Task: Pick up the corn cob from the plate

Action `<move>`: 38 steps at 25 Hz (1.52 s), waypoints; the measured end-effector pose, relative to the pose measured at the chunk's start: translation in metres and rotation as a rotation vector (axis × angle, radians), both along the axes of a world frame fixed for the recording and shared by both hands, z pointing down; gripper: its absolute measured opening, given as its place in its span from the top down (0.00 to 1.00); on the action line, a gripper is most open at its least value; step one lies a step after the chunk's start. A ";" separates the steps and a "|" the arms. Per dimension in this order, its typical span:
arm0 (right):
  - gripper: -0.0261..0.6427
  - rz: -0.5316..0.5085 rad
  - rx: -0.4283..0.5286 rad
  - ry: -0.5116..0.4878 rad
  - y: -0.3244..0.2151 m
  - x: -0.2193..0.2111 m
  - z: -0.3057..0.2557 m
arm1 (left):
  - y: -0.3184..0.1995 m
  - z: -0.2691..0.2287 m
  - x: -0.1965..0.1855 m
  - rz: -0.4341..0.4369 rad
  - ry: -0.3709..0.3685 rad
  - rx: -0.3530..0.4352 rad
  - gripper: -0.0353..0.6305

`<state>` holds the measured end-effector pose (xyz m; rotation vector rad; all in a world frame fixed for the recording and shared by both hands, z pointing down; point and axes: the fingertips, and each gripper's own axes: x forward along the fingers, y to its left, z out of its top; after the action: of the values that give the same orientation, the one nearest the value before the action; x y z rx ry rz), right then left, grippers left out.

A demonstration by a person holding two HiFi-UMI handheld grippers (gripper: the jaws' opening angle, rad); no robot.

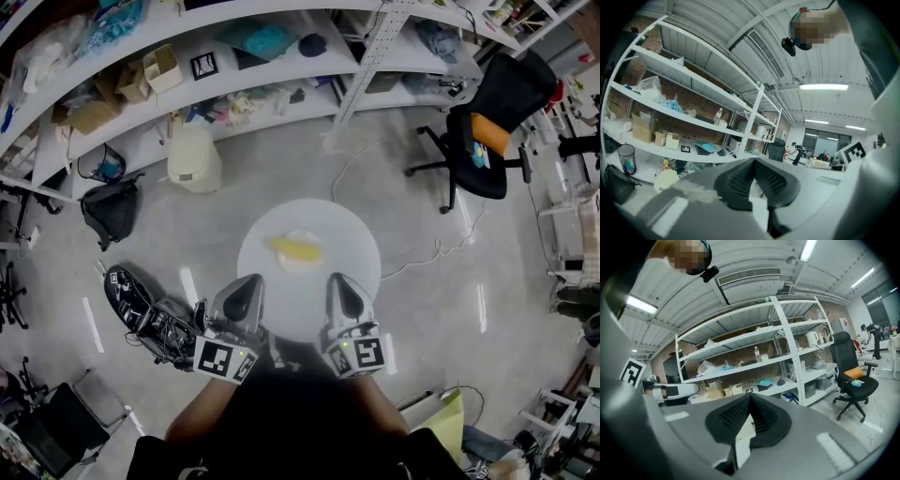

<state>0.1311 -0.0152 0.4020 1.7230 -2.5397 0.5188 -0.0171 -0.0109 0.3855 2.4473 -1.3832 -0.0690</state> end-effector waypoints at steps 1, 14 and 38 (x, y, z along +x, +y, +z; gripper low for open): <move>0.95 0.004 -0.007 -0.002 -0.002 0.000 0.003 | -0.002 0.002 0.000 0.001 0.001 -0.005 0.95; 0.95 0.011 -0.079 0.005 -0.029 -0.003 0.039 | -0.032 0.034 0.001 0.008 0.014 -0.064 0.95; 0.88 -0.042 -0.218 0.092 -0.044 -0.006 0.124 | -0.045 0.103 0.005 0.024 0.030 -0.185 0.95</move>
<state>0.1250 -0.0594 0.5258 1.5769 -2.3519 0.6689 -0.0122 -0.0563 0.4881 2.2999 -1.2870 0.0264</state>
